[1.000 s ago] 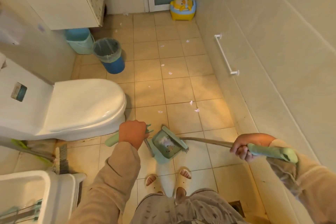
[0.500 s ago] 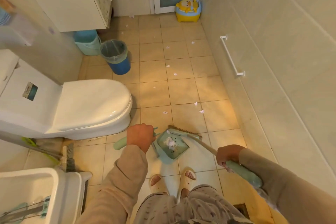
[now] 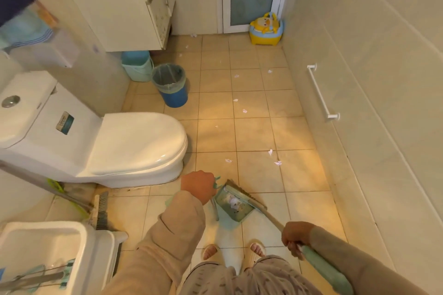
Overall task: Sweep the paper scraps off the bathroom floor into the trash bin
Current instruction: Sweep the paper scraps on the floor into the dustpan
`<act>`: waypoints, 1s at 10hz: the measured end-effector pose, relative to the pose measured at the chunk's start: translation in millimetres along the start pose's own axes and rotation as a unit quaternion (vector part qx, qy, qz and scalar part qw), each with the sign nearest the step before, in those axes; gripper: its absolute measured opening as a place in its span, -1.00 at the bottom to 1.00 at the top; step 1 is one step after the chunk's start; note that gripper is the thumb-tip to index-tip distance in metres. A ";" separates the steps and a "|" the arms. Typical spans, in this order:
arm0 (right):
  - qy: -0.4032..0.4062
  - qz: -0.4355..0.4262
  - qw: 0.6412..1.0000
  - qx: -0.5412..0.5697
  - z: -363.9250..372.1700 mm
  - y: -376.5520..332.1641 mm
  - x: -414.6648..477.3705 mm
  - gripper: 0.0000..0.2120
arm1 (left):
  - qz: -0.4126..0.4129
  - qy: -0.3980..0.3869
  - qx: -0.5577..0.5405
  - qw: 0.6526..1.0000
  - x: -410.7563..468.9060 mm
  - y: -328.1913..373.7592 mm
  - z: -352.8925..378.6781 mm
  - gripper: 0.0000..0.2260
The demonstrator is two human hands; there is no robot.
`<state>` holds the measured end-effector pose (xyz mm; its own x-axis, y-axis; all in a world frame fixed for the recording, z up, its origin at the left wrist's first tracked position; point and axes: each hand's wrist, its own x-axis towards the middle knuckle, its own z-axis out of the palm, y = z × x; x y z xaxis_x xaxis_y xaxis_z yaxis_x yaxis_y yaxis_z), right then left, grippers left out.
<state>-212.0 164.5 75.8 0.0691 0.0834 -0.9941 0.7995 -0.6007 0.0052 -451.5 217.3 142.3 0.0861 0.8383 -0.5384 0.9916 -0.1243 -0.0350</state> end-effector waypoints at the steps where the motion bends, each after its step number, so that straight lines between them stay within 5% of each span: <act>1: 0.002 -0.023 0.999 0.024 -32.0 -10.7 -16.7 -0.72 | -0.008 0.007 -0.027 1.000 3.8 -11.2 -6.5 -0.72; 4: 0.010 -0.045 0.997 0.056 -133.7 -70.9 -55.0 -0.62 | -0.072 0.090 -0.035 0.993 12.3 -22.5 -16.6 -0.75; 6: 0.085 -0.125 0.983 0.106 -118.1 -112.5 -34.6 -0.85 | -0.100 0.076 -0.065 0.990 22.6 -31.3 -11.7 -0.76; 8: 0.111 -0.148 0.981 0.054 -77.0 -120.9 5.7 -0.79 | -0.087 0.042 -0.043 0.994 42.5 -42.9 -16.9 -0.74; 10: 0.127 -0.077 0.987 -0.060 -35.7 -109.8 6.2 -0.57 | -0.103 0.049 -0.019 0.993 51.5 -64.2 -19.8 -0.76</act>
<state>-278.1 259.4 73.0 0.0760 0.3724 -0.9249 0.8756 -0.4687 -0.1167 -508.8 279.0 133.5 -0.1122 0.8915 -0.4388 0.9919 0.0738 -0.1038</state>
